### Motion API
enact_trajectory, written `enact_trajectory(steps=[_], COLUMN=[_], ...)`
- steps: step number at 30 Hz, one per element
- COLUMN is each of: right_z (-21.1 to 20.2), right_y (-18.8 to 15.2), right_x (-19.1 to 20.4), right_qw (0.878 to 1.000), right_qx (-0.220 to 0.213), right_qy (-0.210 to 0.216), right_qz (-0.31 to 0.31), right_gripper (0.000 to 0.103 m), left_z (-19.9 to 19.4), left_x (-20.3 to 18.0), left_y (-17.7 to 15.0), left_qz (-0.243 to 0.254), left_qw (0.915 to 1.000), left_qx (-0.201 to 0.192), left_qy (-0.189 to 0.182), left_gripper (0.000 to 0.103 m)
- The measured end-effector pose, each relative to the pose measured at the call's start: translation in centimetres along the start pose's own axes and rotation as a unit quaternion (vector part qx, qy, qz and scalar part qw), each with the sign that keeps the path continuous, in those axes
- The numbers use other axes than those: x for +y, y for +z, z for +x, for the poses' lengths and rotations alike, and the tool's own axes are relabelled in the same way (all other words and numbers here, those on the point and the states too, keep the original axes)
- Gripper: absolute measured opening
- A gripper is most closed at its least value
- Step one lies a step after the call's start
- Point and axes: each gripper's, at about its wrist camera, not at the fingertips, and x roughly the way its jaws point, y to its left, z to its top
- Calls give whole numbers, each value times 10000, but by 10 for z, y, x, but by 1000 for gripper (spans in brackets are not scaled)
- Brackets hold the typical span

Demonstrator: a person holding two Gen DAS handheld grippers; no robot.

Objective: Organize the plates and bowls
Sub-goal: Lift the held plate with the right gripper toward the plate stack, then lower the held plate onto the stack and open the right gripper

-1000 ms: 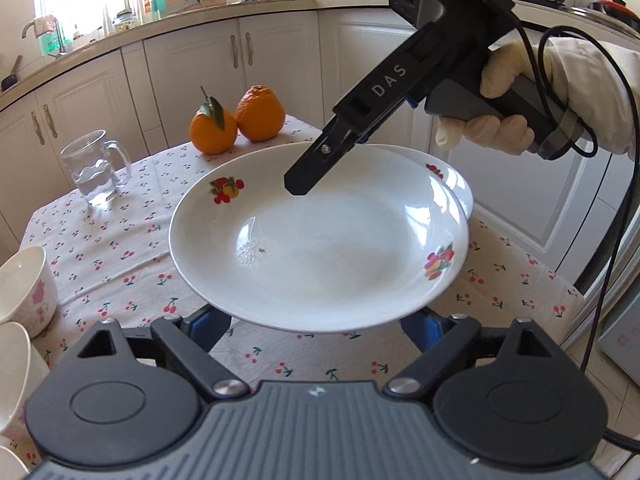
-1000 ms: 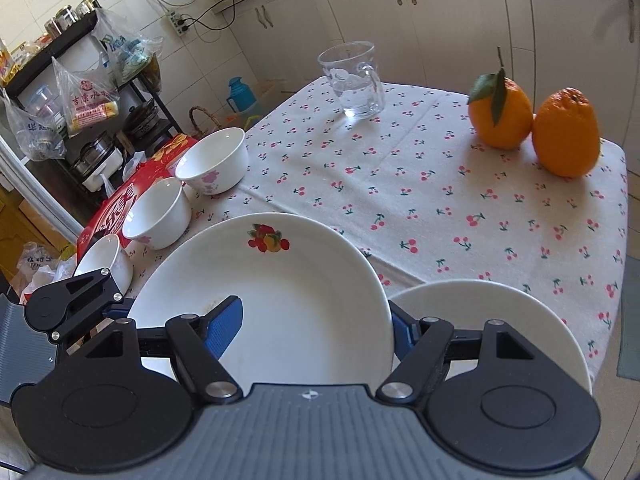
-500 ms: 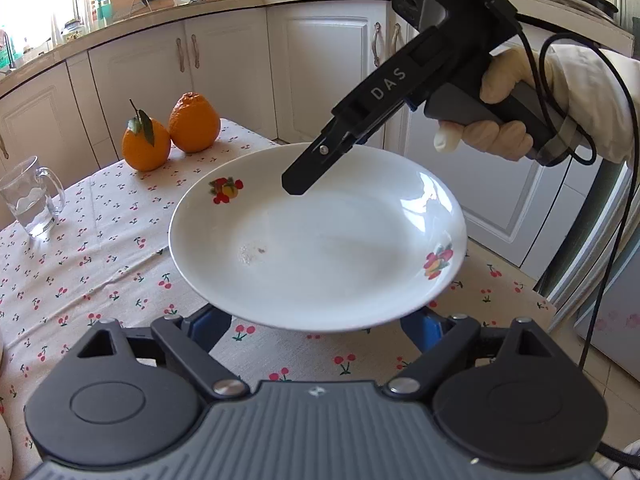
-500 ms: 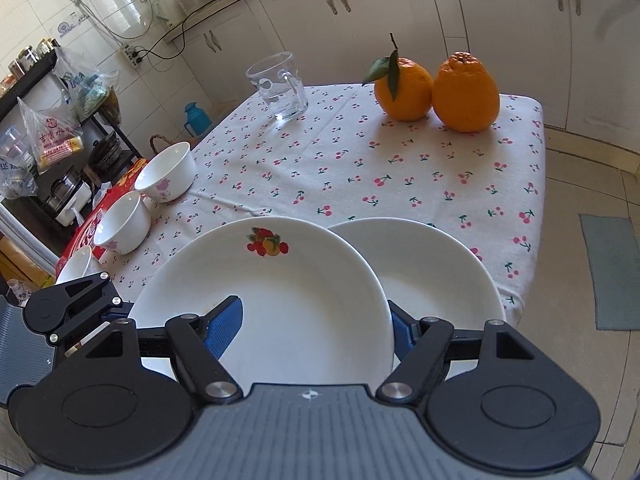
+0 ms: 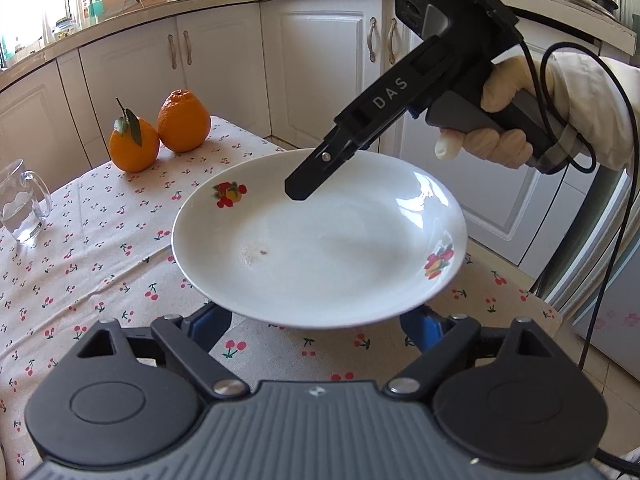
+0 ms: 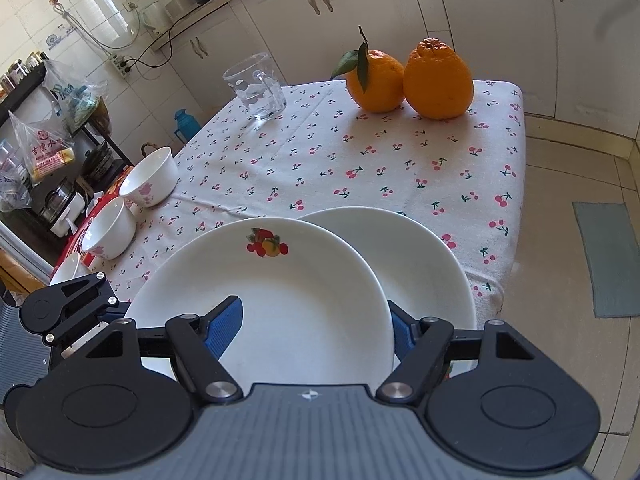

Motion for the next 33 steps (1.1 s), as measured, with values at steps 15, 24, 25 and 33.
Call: enact_trajectory(steps=[15, 24, 25, 33], right_z=[-1, -8, -9, -17], right_y=[-6, -10, -11, -16], right_x=[-11, -15, -16, -12], right_qw=[9997, 9991, 9990, 9986], right_qx=[78, 78, 85, 79], right_qy=[-193, -371, -393, -487], right_qz=[100, 177, 191, 172], right_gripper=[79, 80, 80, 80], left_z=[11, 20, 22, 24], left_x=[4, 10, 10, 13], left_y=[7, 7, 7, 5], left_qz=[93, 190, 200, 107], left_qw=[9999, 9998, 9998, 9998], left_qx=[-16, -45, -33, -28], left_qy=[-96, -33, -43, -175], left_gripper=[91, 91, 91, 93])
